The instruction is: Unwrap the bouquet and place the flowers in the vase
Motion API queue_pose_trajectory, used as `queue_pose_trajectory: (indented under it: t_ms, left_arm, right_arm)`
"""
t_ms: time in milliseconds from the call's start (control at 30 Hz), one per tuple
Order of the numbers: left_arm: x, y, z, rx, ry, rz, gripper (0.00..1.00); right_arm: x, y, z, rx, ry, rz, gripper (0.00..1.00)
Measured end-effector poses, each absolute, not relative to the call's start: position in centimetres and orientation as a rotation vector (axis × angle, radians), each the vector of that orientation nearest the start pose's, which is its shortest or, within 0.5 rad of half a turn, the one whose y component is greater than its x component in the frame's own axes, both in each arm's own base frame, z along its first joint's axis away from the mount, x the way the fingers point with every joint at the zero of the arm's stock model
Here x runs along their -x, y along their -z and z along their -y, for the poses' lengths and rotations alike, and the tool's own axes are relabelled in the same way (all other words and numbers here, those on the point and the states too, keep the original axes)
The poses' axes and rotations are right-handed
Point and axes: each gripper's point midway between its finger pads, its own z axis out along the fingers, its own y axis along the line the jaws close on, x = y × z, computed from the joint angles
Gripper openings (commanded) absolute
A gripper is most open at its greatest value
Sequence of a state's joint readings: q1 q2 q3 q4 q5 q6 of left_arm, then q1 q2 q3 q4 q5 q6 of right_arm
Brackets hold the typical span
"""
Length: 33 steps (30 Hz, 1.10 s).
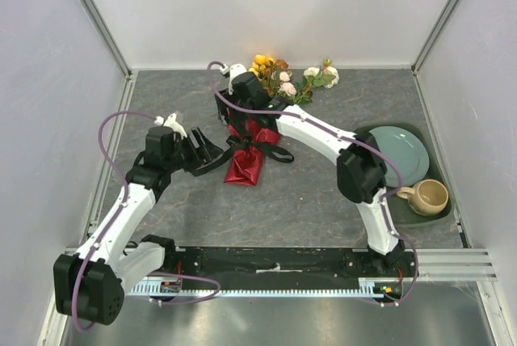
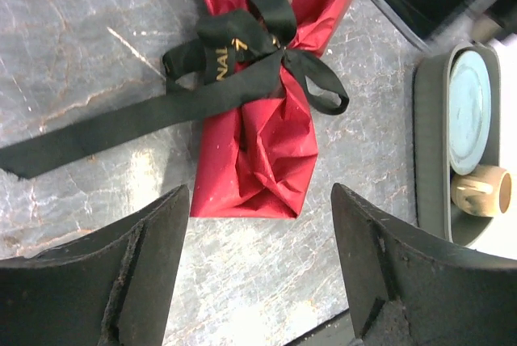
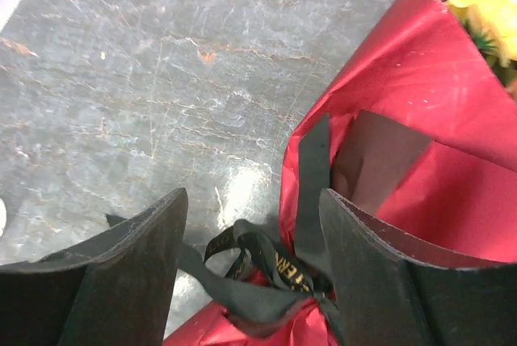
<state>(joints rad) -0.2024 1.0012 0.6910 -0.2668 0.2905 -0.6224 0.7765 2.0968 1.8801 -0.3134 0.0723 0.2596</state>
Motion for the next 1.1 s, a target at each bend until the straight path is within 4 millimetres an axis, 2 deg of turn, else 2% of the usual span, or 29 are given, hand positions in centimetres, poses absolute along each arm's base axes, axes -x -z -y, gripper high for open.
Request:
queue_pose_trajectory:
  t_ms: [100,167,300,400,533,867,1000,1100]
  left_arm:
    - [-27.9,-15.5,13.4,0.312,0.799,-2.214,0.77]
    - [-27.7,-15.2,13.7,0.315,0.821,-2.223,0.79]
    - [-27.8,-14.2,14.3,0.309,0.856,-2.262,0.81]
    - [-27.8,-13.0,14.7,0.312,0.875,-2.307,0.8]
    - [-28.1,-12.4,15.1,0.305,0.894,-2.323,0.79]
    - [-28.8,-11.2,15.6,0.3,0.9,-2.347,0.76]
    - [-28.9,-11.3,15.7,0.296,0.902,-2.342,0.76]
    - [-28.9,-11.2,15.7,0.296,0.902,-2.341,0.76]
  right_arm:
    - [-43.8,-16.2,-43.3,0.537,-0.525,-2.112,0.65]
    - [-44.3,-13.8,-43.3,0.548,-0.488,-2.15,0.65]
    - [-44.9,-9.1,-42.6,0.575,-0.404,-2.238,0.63]
    - [-45.0,-6.8,-41.5,0.595,-0.322,-2.281,0.62]
    - [-45.1,-6.2,-40.8,0.618,-0.244,-2.28,0.62]
    - [-44.9,-6.3,-41.1,0.673,-0.156,-2.238,0.23]
    - [-44.9,-6.4,-41.2,0.672,-0.155,-2.235,0.15]
    - [-44.9,-6.4,-41.3,0.668,-0.159,-2.236,0.04]
